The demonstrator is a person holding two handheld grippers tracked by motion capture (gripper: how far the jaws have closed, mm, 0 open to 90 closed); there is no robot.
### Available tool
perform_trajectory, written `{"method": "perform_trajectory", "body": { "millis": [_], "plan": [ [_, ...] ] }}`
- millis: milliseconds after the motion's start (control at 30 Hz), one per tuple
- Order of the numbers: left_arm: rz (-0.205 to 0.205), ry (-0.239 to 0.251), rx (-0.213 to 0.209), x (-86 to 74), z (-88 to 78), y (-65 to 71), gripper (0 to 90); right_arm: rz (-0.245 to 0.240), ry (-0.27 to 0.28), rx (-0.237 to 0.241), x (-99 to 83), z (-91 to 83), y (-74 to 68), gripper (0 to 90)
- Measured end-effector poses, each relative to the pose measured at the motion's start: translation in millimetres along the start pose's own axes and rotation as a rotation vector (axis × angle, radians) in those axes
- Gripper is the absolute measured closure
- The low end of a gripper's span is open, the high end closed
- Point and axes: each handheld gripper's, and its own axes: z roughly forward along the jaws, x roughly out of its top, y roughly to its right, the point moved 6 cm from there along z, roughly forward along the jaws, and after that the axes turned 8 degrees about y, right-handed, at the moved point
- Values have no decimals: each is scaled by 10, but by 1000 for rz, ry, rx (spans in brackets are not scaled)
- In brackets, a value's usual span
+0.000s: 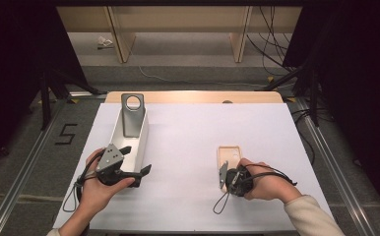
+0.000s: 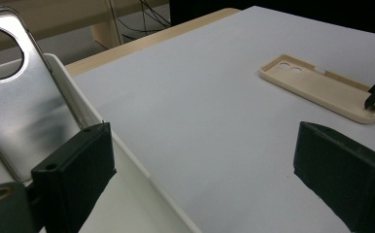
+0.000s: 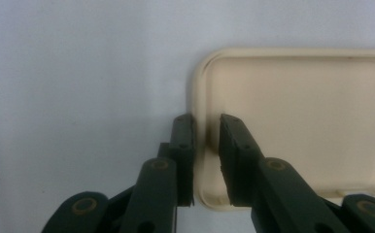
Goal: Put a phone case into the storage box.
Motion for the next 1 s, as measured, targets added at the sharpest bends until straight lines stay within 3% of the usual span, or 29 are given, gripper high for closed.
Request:
{"method": "perform_trajectory", "body": {
  "millis": [200, 733, 1000],
  "plan": [
    [1, 0, -2, -1, 3, 6, 72, 5, 11, 10, 13, 3, -23, 853],
    [-1, -2, -2, 3, 5, 7, 75, 24, 25, 17, 10, -20, -21, 873],
    [-9, -3, 5, 20, 12, -10, 88, 46, 131, -19, 70, -149, 33, 875]
  ]
}}
